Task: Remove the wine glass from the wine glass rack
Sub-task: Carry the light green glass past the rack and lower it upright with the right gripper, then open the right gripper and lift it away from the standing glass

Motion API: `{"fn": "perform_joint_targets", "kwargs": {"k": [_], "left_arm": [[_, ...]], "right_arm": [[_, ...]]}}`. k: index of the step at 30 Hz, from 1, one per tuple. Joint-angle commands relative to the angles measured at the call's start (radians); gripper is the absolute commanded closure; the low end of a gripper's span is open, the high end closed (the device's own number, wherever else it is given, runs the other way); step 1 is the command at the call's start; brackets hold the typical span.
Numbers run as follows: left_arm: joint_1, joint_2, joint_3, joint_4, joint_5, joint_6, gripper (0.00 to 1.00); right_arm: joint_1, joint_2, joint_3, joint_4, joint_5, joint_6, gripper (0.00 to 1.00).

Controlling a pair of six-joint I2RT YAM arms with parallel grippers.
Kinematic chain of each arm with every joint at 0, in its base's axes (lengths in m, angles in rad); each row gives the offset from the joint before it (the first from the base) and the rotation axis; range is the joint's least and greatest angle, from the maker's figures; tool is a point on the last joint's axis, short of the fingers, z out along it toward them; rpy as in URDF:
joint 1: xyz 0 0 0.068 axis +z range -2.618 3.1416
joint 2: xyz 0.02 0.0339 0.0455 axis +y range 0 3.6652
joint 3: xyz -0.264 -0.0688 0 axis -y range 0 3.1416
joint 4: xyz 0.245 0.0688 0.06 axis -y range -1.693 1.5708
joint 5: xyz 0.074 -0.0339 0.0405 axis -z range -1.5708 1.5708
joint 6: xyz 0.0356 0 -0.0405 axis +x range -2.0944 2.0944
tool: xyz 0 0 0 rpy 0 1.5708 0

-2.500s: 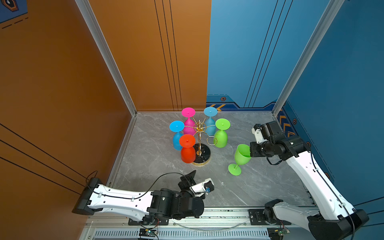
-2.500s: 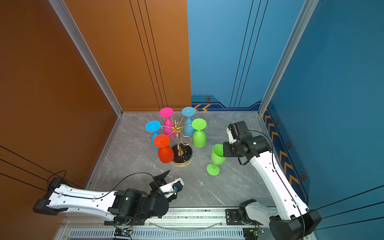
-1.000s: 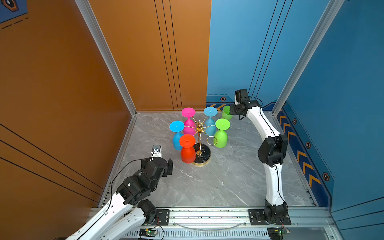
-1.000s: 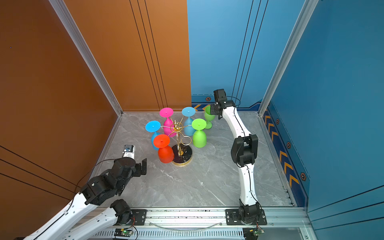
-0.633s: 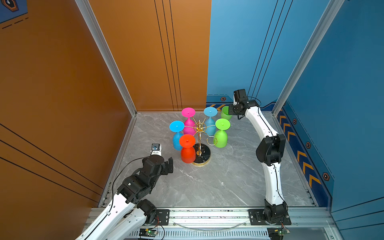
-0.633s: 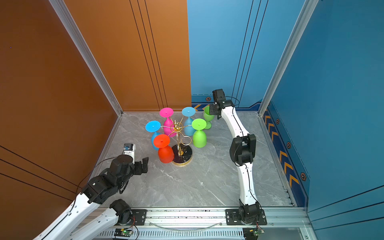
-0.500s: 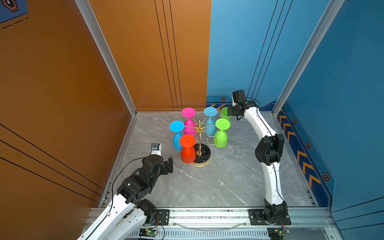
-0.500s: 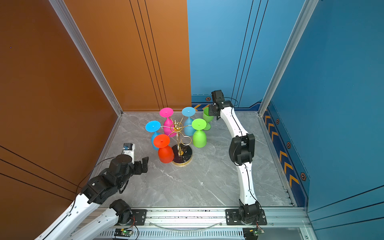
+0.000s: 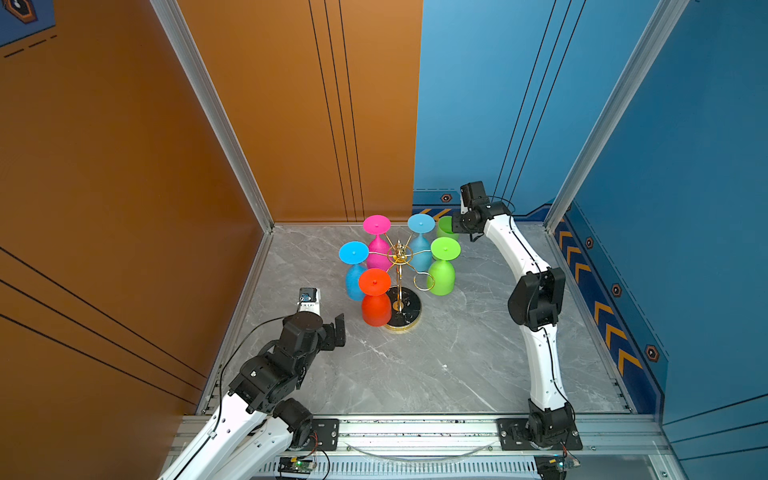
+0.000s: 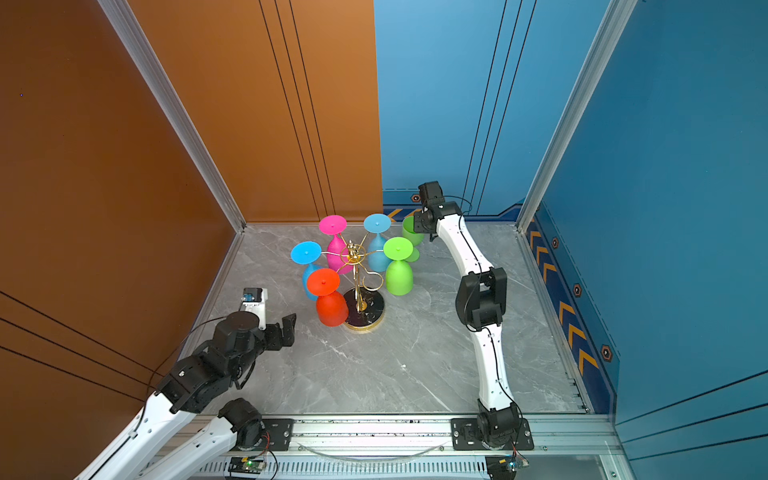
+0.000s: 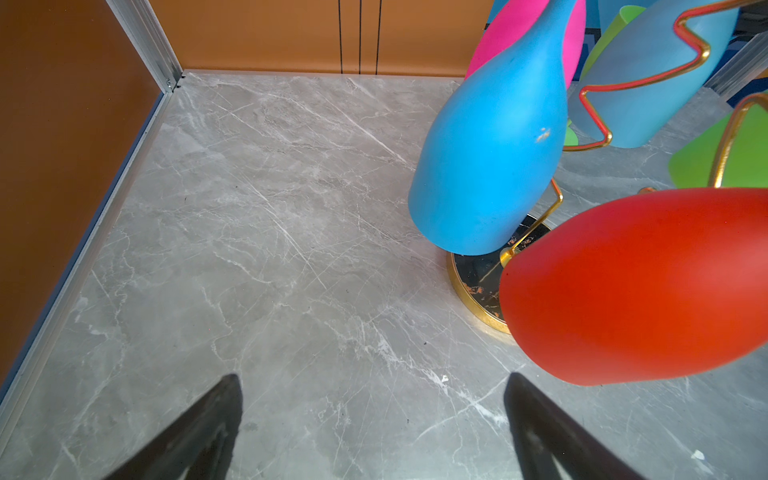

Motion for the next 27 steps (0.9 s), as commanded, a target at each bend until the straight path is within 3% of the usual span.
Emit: {"fn": "perform_joint_targets", "kwargs": {"k": [1,7,13,16,27], "left_arm": [[0.011,-0.009,-0.014,0.017,0.017,0.001,0.02],[0.009,-0.009,-0.014,0.017,0.024,0.001,0.02],[0.008,-0.023,-0.016,0.016,0.033,0.002,0.02],[0.008,-0.030,-0.017,0.017,0.037,0.000,0.02],[0.002,-0.045,-0.024,0.017,0.044,-0.013,0.02]], "right_arm": [[0.005,0.015,0.027,-0.026,0.007,-0.002,0.81],[0.002,-0.015,0.029,-0.026,-0.008,-0.007,0.69],[-0.005,-0.073,0.035,-0.028,-0.038,-0.009,0.44],[-0.005,-0.108,0.035,-0.033,-0.060,-0.007,0.37],[-0.018,-0.290,-0.049,-0.095,-0.136,0.060,0.36]]}}
